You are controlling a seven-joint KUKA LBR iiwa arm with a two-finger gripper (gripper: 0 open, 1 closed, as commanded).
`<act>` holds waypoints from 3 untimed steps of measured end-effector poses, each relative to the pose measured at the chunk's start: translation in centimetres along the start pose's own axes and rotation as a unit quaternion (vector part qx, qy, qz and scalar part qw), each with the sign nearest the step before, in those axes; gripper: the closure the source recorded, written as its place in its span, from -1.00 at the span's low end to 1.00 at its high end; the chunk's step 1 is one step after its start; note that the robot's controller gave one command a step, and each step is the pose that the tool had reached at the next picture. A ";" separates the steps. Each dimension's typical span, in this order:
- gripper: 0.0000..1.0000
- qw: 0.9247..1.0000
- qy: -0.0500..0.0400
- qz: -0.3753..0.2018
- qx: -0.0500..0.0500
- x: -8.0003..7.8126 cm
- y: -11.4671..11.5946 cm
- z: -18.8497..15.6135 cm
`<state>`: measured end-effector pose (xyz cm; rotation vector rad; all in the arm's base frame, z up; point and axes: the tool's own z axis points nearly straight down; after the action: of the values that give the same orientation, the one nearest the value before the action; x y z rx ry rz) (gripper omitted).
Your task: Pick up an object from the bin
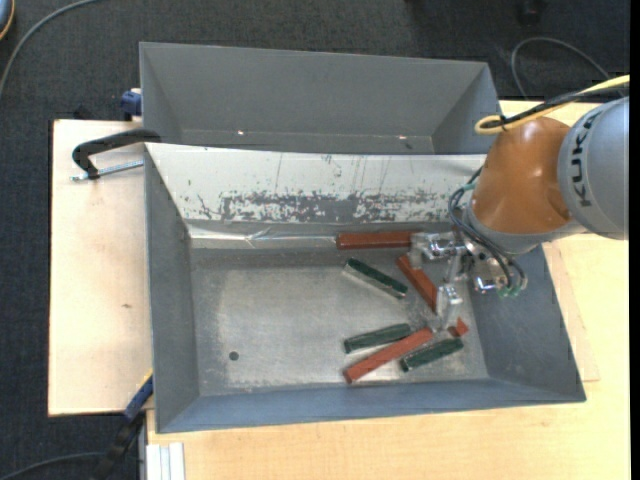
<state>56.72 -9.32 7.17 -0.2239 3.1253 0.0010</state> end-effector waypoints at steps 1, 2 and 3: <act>1.00 1.000 -0.005 0.000 0.001 -0.3 -0.1 -0.3; 1.00 1.000 0.000 -0.016 0.000 -0.5 1.2 -1.4; -1.00 1.000 0.001 -0.016 0.000 -0.5 1.1 -1.3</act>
Offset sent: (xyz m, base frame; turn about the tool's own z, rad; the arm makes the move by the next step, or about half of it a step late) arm 0.0000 0.0000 0.0000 0.0000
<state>57.04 -8.14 8.51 -0.2730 3.1232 -0.0007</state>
